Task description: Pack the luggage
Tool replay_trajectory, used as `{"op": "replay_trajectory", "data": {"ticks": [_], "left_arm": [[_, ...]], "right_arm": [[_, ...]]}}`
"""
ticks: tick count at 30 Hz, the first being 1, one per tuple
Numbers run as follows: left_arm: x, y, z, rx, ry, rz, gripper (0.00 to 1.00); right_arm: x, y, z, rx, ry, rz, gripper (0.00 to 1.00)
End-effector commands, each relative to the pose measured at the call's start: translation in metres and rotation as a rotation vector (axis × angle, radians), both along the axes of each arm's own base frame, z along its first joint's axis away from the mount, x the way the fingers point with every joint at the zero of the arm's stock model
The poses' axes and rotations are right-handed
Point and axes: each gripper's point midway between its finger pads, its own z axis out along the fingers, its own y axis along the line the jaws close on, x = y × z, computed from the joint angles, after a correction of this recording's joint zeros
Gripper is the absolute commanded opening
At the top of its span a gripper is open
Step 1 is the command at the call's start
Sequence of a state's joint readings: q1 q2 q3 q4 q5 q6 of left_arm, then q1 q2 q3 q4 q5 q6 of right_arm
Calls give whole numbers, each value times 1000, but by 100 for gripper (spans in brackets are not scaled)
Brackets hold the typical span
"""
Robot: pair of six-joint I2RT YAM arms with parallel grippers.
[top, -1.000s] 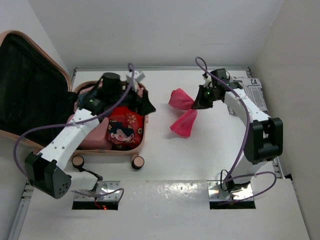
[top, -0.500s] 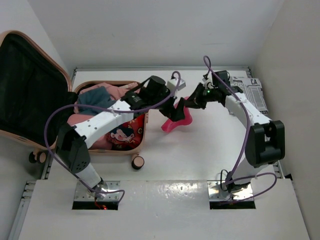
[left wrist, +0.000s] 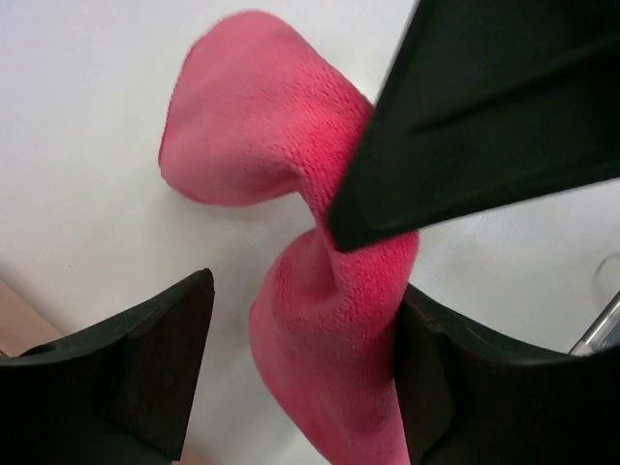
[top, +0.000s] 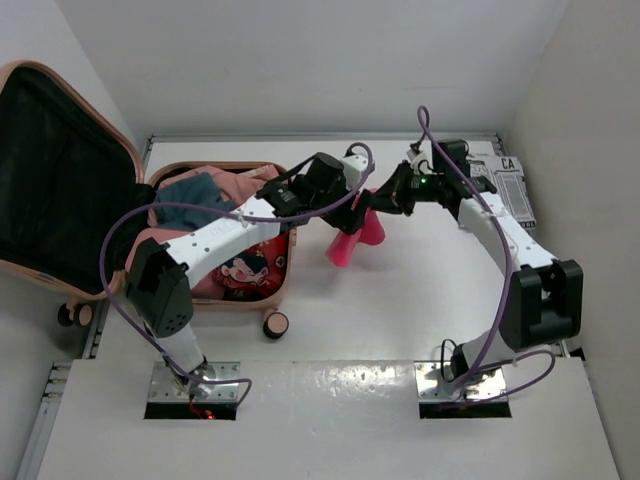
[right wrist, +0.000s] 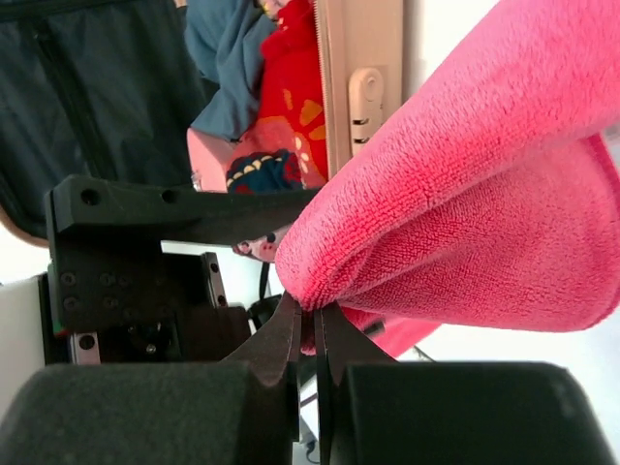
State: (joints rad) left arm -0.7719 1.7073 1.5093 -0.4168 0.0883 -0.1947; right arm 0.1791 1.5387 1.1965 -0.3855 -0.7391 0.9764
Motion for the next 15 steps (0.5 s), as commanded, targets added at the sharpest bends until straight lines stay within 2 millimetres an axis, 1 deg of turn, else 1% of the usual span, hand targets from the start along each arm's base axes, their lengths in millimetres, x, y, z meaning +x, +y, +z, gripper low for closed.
{"op": "replay_trajectory", "data": {"ticks": [1,2,3,4,5,6,7,8,9,11,12,13,14,15], "left_arm": [[10,-8,32,-36,-82,3,68],[8,-10,36,-49,-83,-10,63],[7,-12,36,-50,-83,-27,57],[6,-17,38,-62,-78,-47,50],[-1,-25,48,-96,-79,-113,47],[-5,-28,49,-105,-71,-133,44],[-6,-32,50,-115,-66,-151,38],[-14,-37,51,-136,-46,-196,35],[-9,-32,52,-142,-42,-192,25],[-7,-25,51,-165,-10,-182,14],[2,-9,54,-170,-12,-152,10],[8,1,56,-179,-8,-121,3],[14,12,55,-182,1,-89,0],[28,36,66,-194,-23,-33,0]], "right_arm": [[-7,5,18,42,-52,30,0],[-8,6,19,52,-51,36,0],[-8,6,18,52,-49,35,0],[-10,9,19,54,-50,44,0],[-9,10,21,67,-56,44,0],[-9,12,23,72,-58,47,0],[-7,13,25,79,-63,49,0],[-6,14,27,92,-61,50,0],[-4,15,32,102,-69,52,0],[-1,18,39,121,-86,65,0],[1,18,41,128,-86,62,2],[2,19,47,137,-103,70,7],[1,20,51,144,-110,80,20],[5,13,54,143,-124,62,28]]}}
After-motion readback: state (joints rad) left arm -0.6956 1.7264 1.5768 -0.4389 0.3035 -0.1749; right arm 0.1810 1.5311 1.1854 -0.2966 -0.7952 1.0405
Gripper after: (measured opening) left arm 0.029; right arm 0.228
